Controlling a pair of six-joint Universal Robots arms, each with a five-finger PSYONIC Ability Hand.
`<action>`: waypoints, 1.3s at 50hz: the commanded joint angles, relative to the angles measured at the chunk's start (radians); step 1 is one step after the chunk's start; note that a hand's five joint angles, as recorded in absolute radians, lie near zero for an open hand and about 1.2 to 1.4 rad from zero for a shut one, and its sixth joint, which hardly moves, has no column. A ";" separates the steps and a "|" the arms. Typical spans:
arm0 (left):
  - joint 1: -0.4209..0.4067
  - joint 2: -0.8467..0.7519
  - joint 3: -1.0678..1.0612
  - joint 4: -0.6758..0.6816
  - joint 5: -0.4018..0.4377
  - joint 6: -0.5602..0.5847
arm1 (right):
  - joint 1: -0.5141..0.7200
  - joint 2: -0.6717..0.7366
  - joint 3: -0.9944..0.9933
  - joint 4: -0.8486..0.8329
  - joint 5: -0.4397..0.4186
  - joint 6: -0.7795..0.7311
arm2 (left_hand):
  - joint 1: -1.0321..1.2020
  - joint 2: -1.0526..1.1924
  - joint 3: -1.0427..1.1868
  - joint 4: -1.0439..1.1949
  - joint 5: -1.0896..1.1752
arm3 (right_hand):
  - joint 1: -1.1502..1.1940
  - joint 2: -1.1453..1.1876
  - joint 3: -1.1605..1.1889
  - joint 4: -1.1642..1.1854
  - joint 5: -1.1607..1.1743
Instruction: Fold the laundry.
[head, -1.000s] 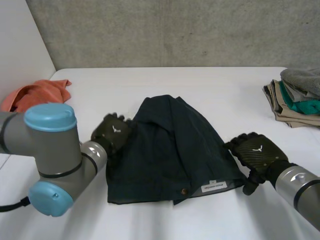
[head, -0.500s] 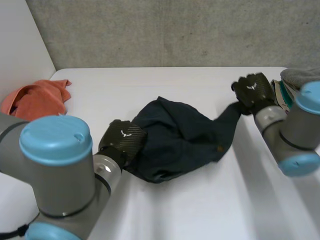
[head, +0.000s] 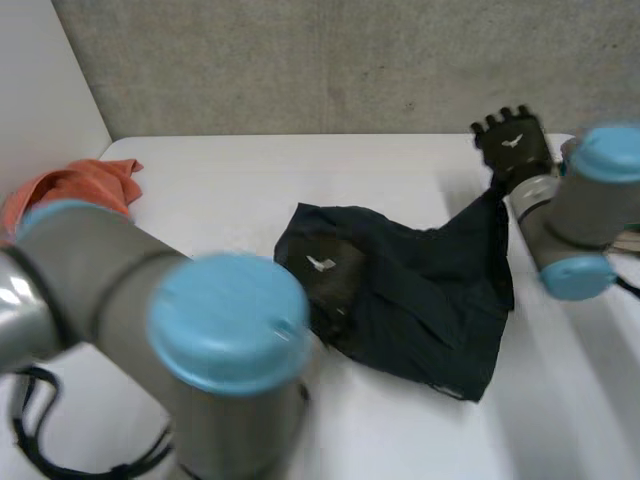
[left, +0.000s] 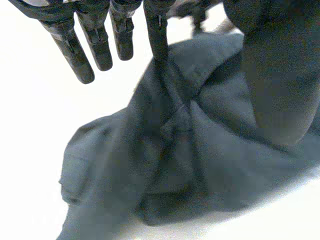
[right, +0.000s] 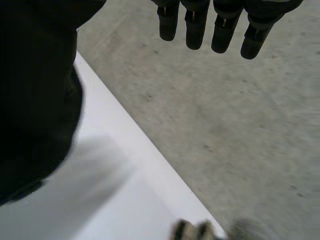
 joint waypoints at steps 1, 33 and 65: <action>0.173 0.168 -0.109 -0.009 0.018 0.072 | -0.038 -0.297 0.160 0.303 0.010 0.014 | -0.033 -0.008 -0.004 -0.001 0.005 | -0.055 -0.040 -0.032 -0.034 -0.043; 0.416 -0.203 -0.094 0.187 0.424 0.391 | 0.232 -0.622 0.912 0.422 0.058 0.600 | 0.697 0.722 0.725 0.728 0.734 | 0.255 0.270 0.278 0.275 0.266; 0.405 0.419 -0.168 0.077 0.265 0.284 | 0.146 -0.878 0.612 0.311 0.083 0.157 | 1.097 1.122 1.126 1.129 1.135 | 1.167 1.182 1.190 1.187 1.178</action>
